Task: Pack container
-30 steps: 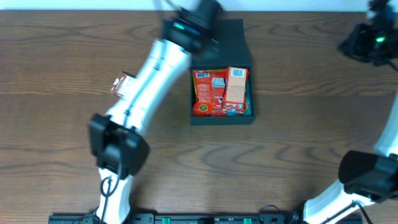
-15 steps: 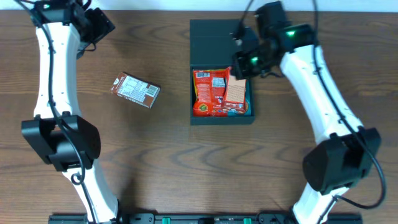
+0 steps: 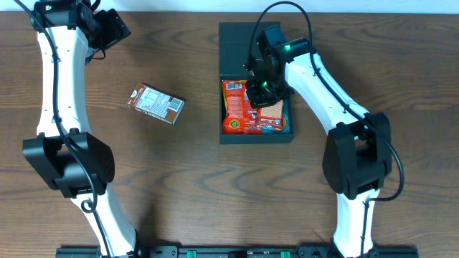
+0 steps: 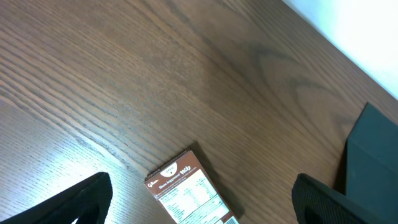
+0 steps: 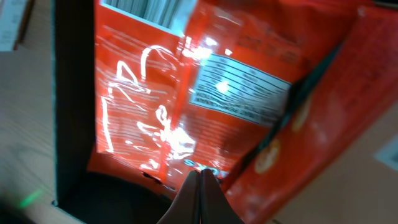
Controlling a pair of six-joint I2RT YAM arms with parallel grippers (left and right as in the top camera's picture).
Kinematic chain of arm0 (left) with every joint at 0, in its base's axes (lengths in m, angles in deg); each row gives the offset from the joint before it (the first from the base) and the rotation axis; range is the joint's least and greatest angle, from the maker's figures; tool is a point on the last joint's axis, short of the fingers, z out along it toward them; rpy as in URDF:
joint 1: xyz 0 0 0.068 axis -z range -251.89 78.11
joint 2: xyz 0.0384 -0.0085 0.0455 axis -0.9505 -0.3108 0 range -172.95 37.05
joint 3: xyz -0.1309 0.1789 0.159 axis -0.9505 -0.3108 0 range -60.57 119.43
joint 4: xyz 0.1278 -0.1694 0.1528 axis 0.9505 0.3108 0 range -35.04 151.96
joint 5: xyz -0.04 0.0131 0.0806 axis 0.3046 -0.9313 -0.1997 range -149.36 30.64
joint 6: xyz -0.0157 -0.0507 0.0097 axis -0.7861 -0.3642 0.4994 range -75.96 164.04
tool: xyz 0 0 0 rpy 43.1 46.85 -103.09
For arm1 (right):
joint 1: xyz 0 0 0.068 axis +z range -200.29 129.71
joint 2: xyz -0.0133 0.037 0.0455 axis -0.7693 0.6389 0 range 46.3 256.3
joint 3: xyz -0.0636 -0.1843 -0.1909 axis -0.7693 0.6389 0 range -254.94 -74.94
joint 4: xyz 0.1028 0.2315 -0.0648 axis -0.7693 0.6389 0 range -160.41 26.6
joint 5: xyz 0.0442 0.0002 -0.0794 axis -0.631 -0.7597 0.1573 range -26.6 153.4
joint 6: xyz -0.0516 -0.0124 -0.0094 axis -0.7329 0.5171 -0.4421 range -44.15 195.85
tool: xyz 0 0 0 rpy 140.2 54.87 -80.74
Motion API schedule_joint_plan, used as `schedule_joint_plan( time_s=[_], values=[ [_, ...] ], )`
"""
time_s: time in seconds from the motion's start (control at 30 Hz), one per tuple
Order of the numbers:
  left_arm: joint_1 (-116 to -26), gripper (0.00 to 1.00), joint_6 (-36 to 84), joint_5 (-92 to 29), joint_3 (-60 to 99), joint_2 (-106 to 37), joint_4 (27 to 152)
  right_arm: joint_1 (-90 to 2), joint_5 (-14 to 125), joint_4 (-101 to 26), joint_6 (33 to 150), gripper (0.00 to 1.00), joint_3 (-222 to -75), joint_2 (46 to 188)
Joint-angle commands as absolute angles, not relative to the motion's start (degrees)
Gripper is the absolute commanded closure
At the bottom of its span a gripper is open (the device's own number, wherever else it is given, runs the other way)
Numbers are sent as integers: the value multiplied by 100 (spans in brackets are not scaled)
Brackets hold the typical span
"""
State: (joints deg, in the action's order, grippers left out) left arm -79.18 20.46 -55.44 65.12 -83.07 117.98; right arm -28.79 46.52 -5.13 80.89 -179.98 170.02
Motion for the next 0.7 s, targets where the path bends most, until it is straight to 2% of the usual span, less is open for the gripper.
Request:
schedule_joint_plan(
  time_s=[0.0, 0.3, 0.53, 0.67],
  values=[
    [-7927, 6, 2182, -5548, 6554, -8143, 11809, -2864, 4999, -386, 8159, 98, -17987, 17030],
    [-7927, 6, 2180, -5546, 6554, -8143, 11809, -2860, 5133, -198, 8139, 99, -18028, 17024],
    [-7927, 5, 2223, -5546, 6473, -8147, 11800, -3045, 4860, -203, 7993, 98, -18789, 16624],
    [-7909, 5, 2221, -5509, 6261, -8171, 11835, -3227, 5570, -205, 7982, 98, -18754, 16569]
  ],
)
